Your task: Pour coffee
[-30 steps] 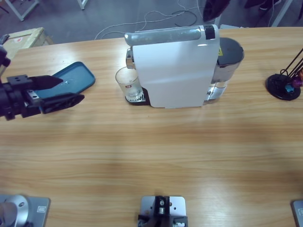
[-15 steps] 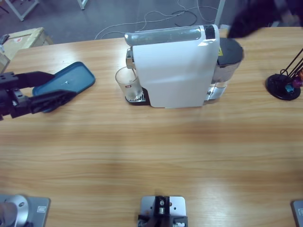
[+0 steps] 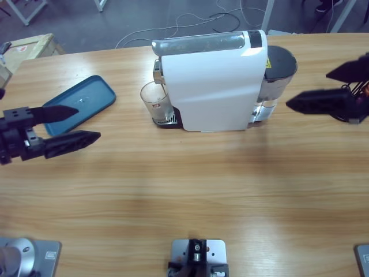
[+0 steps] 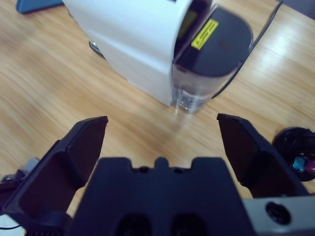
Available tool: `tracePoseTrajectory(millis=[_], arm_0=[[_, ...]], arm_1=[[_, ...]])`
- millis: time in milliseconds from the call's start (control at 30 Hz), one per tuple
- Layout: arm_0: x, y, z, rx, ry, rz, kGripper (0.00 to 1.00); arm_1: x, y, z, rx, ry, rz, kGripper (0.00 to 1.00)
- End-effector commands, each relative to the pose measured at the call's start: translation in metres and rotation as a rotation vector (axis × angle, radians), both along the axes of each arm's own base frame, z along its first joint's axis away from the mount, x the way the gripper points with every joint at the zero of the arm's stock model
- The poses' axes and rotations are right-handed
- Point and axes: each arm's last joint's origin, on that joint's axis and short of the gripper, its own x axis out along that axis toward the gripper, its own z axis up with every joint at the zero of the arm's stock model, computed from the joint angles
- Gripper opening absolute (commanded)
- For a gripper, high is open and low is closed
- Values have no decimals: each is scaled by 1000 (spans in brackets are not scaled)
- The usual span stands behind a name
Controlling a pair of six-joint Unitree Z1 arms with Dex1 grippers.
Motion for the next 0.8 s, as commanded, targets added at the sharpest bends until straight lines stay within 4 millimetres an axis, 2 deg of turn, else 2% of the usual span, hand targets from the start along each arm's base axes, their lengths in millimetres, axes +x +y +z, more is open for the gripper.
tracePoseTrajectory(millis=[33, 233, 800], arm_0=[[4, -4, -4, 29, -5, -16, 987], [6, -6, 0, 31, -27, -26, 987], [6, -8, -4, 32, -2, -53, 987]], arm_1=[[-17, -12, -19, -42, 8, 47, 1000], [-26, -21, -18, -34, -14, 36, 1000], [-26, -22, -17, -27, -23, 29, 1000]])
